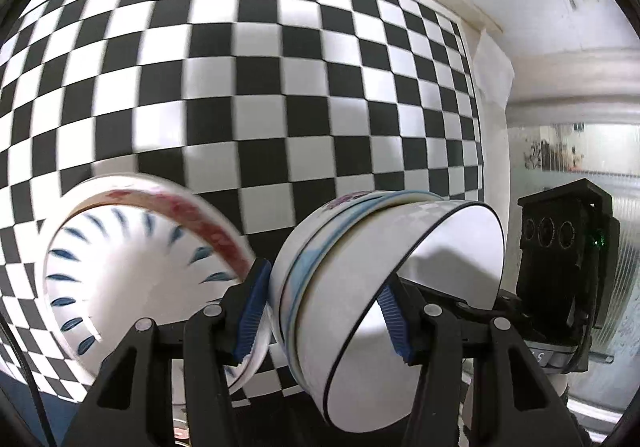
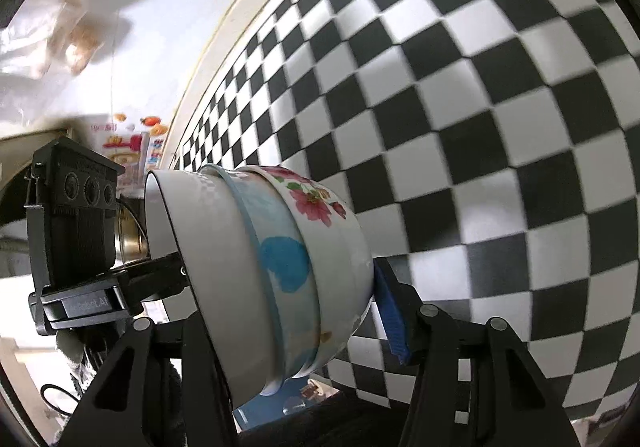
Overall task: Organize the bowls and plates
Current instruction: 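Lift the bowl stack with both grippers and carry it over the plates, then lower the bowl stack onto the center of the plate stack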
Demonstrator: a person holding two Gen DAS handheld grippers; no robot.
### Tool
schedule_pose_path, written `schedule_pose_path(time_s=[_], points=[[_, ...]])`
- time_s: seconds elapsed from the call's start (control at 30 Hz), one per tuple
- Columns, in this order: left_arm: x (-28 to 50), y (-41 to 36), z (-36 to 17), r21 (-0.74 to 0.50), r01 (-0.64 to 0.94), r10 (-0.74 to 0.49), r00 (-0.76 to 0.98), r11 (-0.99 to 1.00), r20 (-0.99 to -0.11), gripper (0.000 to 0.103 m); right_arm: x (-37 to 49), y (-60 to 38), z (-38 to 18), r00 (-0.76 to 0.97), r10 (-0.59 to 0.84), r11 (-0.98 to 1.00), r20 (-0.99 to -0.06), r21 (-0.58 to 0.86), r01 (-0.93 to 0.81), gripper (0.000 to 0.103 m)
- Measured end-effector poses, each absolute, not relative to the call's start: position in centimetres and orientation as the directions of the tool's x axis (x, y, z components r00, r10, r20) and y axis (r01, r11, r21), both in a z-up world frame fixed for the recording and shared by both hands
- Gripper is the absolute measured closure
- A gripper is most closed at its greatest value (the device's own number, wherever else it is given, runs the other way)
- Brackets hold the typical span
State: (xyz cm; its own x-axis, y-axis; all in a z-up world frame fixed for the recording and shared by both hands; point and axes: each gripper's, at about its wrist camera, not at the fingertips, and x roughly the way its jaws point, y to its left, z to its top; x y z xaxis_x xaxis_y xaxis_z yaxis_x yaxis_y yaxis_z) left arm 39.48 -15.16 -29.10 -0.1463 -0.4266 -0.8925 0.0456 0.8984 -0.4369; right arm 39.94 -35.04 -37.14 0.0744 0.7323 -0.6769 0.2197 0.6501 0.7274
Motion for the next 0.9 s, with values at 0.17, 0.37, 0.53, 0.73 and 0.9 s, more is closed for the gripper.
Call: schedule_pose_path(time_s=[0.17, 0.37, 0.53, 0.73, 0.9], points=[[38.9, -11.4, -28.1, -0.427, -0.027, -0.428, -0.094, 0.904, -0.899, 0.053, 41.3, -31.5, -35.8, 0.027, 0.743, 0.66, -0.669, 0.738, 0.142, 0.048], [37.8, -6.5, -27.7, -0.406, -0.118, -0.413, -0.045, 0.906, -0.909, 0.053, 42.3, -25.8, -35.3, -0.054, 0.755, 0.656, -0.654, 0.753, 0.052, 0.048], [36.6, -3.3, -28.6, -0.396, -0.197, -0.408, -0.023, 0.897, -0.913, 0.054, 42.3, -22.1, -35.8, -0.117, 0.754, 0.651, -0.646, 0.759, 0.002, 0.048], [35.3, -1.3, -29.8, -0.396, -0.256, -0.414, -0.016, 0.882, -0.91, 0.054, 42.2, -19.1, -37.1, -0.174, 0.742, 0.654, -0.647, 0.756, -0.027, 0.048], [34.7, -0.4, -30.6, -0.397, -0.287, -0.417, -0.009, 0.872, -0.909, 0.054, 42.1, -17.8, -38.0, -0.203, 0.734, 0.656, -0.649, 0.754, -0.036, 0.048]])
